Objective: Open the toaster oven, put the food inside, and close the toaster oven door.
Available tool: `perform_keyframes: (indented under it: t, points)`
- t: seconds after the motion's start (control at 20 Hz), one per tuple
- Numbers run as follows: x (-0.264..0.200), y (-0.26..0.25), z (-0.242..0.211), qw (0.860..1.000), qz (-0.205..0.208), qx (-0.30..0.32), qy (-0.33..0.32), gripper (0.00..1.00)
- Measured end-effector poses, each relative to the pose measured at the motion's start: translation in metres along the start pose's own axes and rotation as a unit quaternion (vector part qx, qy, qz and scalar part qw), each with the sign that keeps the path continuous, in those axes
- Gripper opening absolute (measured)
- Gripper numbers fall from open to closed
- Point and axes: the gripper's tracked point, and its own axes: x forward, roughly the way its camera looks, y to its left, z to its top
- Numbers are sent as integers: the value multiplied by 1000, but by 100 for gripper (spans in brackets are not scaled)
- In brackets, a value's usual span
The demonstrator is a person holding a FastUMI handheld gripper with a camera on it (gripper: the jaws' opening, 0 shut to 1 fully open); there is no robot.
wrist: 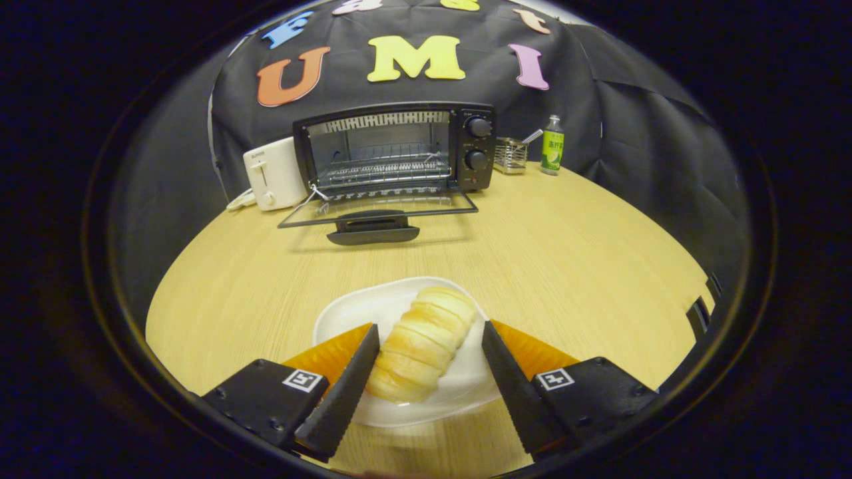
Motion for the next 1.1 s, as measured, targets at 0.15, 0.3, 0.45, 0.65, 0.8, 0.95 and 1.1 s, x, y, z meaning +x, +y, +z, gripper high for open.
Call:
perform_keyframes:
  t: [0.15, 0.3, 0.45, 0.65, 0.8, 0.95, 1.1]
  points:
    - [0, 5, -1, 1000, -2, -14, -10, 94]
    - [0, 6, -2, 1000, -2, -22, -22, 82]
    - [-5, 5, 0, 999, -9, -37, -39, 70]
    - [-12, 4, 13, 996, -19, -60, -68, 61]
    - [-25, 8, 34, 991, -21, -74, -106, 60]
    - [-35, 17, 56, 989, -8, -70, -133, 59]
    - [-39, 24, 88, 984, 2, -63, -167, 59]
